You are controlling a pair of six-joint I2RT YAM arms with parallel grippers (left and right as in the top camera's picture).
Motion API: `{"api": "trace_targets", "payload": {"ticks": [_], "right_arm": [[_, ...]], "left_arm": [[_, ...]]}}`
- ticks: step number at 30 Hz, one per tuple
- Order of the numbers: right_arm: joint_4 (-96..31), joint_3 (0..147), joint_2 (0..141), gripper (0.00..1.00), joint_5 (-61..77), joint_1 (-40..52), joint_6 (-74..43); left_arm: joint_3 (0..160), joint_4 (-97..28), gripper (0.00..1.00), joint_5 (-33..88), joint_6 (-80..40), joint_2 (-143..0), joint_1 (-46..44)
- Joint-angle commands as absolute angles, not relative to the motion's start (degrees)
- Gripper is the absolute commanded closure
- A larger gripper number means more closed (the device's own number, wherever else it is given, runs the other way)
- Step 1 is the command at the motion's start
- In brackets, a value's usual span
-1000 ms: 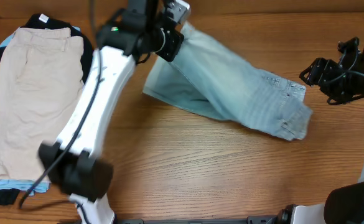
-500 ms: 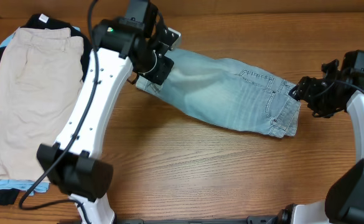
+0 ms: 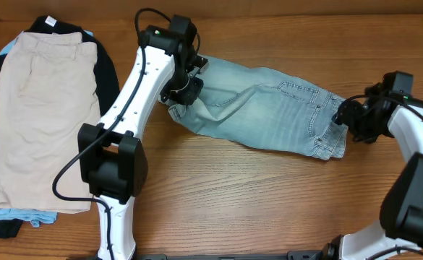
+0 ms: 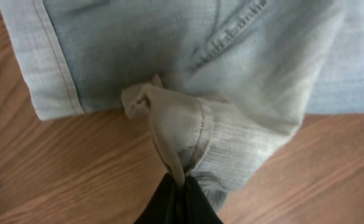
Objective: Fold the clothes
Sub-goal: 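Grasp the right leg hem of the shorts with the right gripper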
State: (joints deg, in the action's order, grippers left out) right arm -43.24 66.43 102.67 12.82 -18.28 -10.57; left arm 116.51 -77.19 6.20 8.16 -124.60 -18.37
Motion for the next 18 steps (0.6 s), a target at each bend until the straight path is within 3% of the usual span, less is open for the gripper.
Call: {"api": "trace_targets", "payload": {"ticks": [1, 5, 7, 9, 18], "right_arm": [[-40.7, 65.1, 104.0, 0.38, 11.9, -18.0, -14.0], [-36.3, 64.4, 104.0, 0.48, 15.2, -18.0, -13.9], [-34.7, 64.4, 104.0, 0.69, 17.1, -18.0, -13.8], [-33.1, 64.6, 103.9, 0.96, 19.0, -18.0, -13.8], [-40.3, 73.2, 95.5, 0.96, 22.2, -19.4, -13.7]], "left_arm": [[116.4, -75.2, 0.96, 5.3, 7.0, -124.9, -18.3], [116.4, -71.9, 0.96, 5.3, 6.8, -124.9, -18.2], [116.4, -70.3, 0.96, 5.3, 6.6, -124.9, -18.1], [116.4, -68.0, 0.96, 5.3, 5.9, -124.9, -17.5], [129.2, -69.5, 0.96, 5.3, 4.2, -122.2, -12.4]]}}
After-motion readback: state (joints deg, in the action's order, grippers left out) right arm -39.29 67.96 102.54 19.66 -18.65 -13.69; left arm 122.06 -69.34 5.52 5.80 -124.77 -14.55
